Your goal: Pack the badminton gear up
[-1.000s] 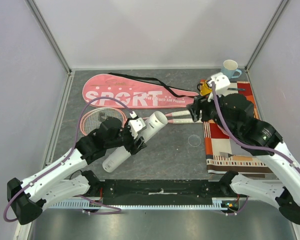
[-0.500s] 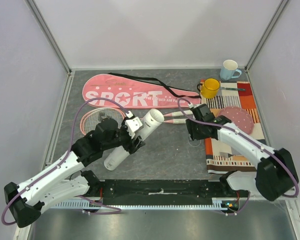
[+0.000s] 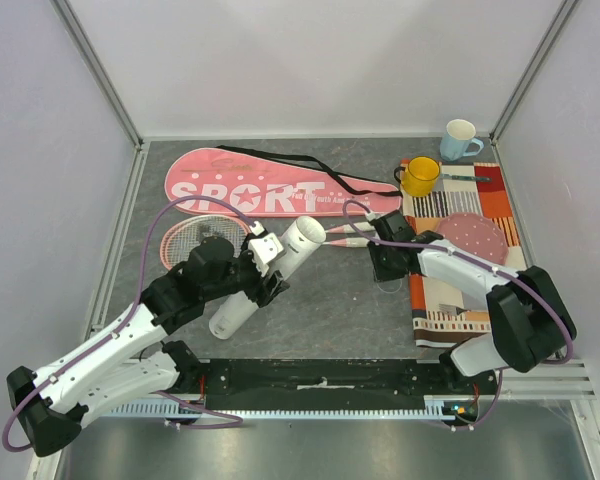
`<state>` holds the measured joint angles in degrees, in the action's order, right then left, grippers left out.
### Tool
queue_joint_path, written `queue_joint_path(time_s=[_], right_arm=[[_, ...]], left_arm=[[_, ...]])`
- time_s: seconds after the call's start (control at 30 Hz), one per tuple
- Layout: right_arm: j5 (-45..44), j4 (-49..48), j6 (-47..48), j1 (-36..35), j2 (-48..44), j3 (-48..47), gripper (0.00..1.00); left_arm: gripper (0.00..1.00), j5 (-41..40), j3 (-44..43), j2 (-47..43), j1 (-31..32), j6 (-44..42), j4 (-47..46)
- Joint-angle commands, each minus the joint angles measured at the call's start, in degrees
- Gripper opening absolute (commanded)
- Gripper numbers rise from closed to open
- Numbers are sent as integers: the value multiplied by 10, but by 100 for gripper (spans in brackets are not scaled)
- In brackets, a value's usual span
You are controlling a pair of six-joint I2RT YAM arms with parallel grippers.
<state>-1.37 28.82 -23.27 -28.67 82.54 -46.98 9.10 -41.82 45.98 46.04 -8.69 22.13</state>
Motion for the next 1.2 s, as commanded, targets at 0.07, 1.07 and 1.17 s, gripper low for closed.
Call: queue_joint_path(time_s=[0.07, 1.07, 1.17], right_arm=[[0, -53, -1, -7, 19, 23, 29], [184, -14, 7, -8, -183, -105, 0], [295, 2, 4, 10, -200, -189, 0]], left_arm=[[15, -2, -11, -1, 0, -7, -42], [15, 7, -13, 16, 0, -7, -43], [15, 11, -14, 17, 0, -7, -44]])
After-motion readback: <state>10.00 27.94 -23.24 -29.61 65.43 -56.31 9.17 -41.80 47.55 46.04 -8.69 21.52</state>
